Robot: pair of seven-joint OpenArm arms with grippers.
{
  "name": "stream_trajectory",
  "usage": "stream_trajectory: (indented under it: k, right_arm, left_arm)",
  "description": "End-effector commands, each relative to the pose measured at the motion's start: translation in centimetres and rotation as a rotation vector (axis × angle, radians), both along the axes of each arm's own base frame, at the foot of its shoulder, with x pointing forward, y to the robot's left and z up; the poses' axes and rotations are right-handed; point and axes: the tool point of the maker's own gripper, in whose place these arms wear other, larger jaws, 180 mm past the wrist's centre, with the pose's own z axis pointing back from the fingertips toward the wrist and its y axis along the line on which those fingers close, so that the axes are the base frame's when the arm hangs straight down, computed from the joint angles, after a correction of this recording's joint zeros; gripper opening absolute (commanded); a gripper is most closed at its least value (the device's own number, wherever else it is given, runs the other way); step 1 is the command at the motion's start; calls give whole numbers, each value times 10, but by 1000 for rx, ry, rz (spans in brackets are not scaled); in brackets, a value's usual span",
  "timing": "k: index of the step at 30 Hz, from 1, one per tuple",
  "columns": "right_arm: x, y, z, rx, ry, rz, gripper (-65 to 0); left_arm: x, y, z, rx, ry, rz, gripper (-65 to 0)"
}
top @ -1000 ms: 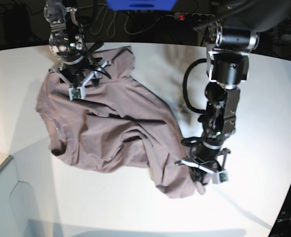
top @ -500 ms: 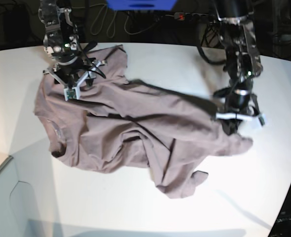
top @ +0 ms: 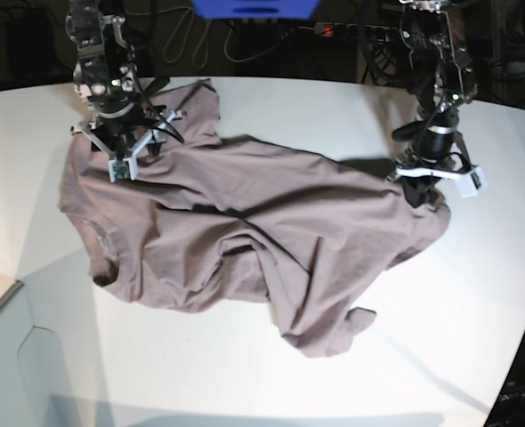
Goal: Layout the t-shirt on the table in an organized manner, then fold the t-shirt properly
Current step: 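Hold the shirt with both grippers and stretch it apart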
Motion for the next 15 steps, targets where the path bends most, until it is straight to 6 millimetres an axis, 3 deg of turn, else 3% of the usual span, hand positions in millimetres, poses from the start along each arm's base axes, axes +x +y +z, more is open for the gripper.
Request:
stream_trajectory:
  k: [1, 7, 13, 15]
  right_arm:
    - [-2, -3, 1, -11, 7, 1, -331]
    - [-6, -10, 0, -30, 16, 8, -331]
    - [-5, -14, 1, -38, 13, 9, -331]
    - [-5, -14, 1, -38, 13, 9, -331]
  left_arm:
    - [6, 2, 9, 2, -43, 5, -650]
    - [2, 1, -3, -9, -10, 6, -633]
    - [-6, 8, -4, 16, 3, 0, -439]
    - [-7, 12, 2, 26, -11, 4, -406]
